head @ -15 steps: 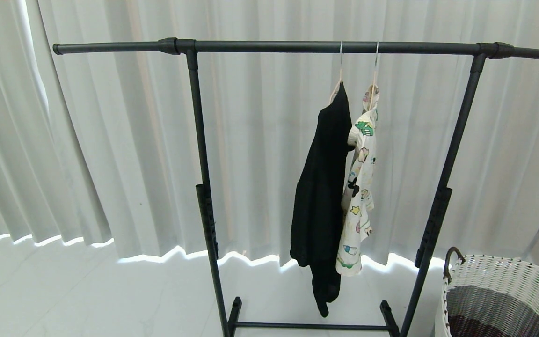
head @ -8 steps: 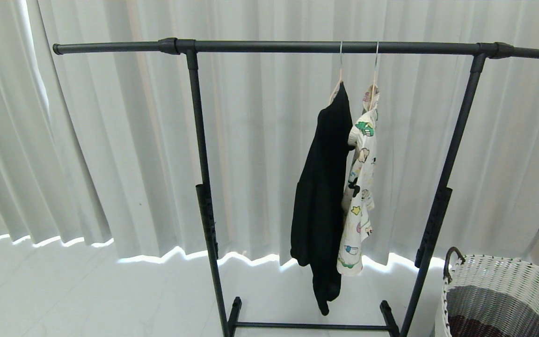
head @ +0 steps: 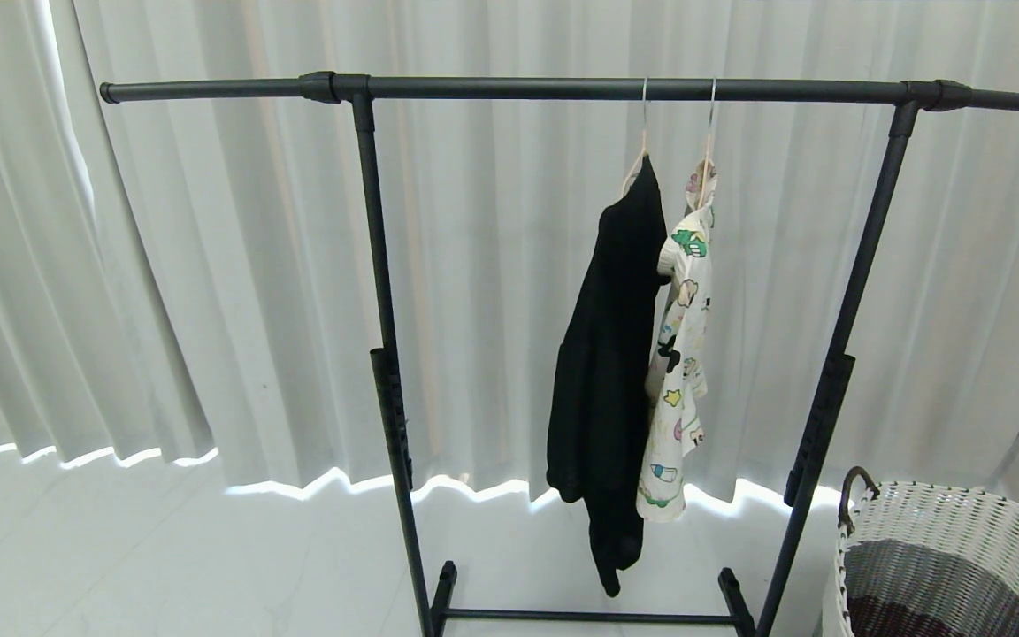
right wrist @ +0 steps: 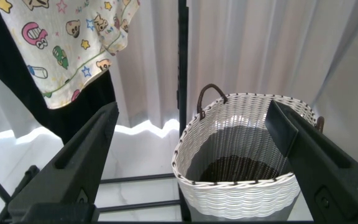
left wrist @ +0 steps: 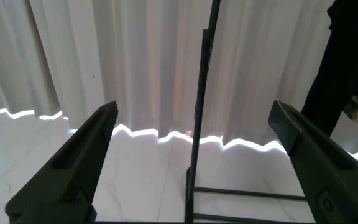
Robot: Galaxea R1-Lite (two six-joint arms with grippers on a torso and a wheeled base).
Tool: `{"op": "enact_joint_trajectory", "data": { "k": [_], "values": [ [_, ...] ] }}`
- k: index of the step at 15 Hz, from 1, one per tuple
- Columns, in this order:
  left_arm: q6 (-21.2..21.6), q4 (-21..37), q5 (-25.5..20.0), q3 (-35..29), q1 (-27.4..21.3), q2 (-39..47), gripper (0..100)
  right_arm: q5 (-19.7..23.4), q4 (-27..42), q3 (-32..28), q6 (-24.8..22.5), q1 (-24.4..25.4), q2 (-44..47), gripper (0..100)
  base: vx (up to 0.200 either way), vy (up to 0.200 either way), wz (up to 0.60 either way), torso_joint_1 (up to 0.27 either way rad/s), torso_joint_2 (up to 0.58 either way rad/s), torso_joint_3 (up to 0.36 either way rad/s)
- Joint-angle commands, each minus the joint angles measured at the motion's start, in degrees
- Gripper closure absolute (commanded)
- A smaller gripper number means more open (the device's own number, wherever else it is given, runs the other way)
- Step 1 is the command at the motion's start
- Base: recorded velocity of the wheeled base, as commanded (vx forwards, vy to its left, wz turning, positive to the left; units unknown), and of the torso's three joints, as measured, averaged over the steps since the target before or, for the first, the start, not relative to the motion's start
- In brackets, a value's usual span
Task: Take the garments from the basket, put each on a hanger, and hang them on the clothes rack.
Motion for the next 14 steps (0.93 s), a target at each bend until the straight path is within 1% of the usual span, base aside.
{"op": "enact_joint_trajectory", "data": {
  "k": [1, 14],
  "values": [
    [-0.01, -0.04, 0.01, 0.0, 0.0, -0.02, 0, 0.01, 0.0, 0.01, 0.02, -0.05, -0.02, 0, 0.0, 0.0, 0.0, 0.0, 0.0, 0.0],
    [-0.01, -0.04, 0.01, -0.09, 0.0, -0.02, 0, 0.01, 0.0, 0.01, 0.02, -0.05, -0.02, 0, 0.0, 0.0, 0.0, 0.0, 0.0, 0.0]
  ]
}}
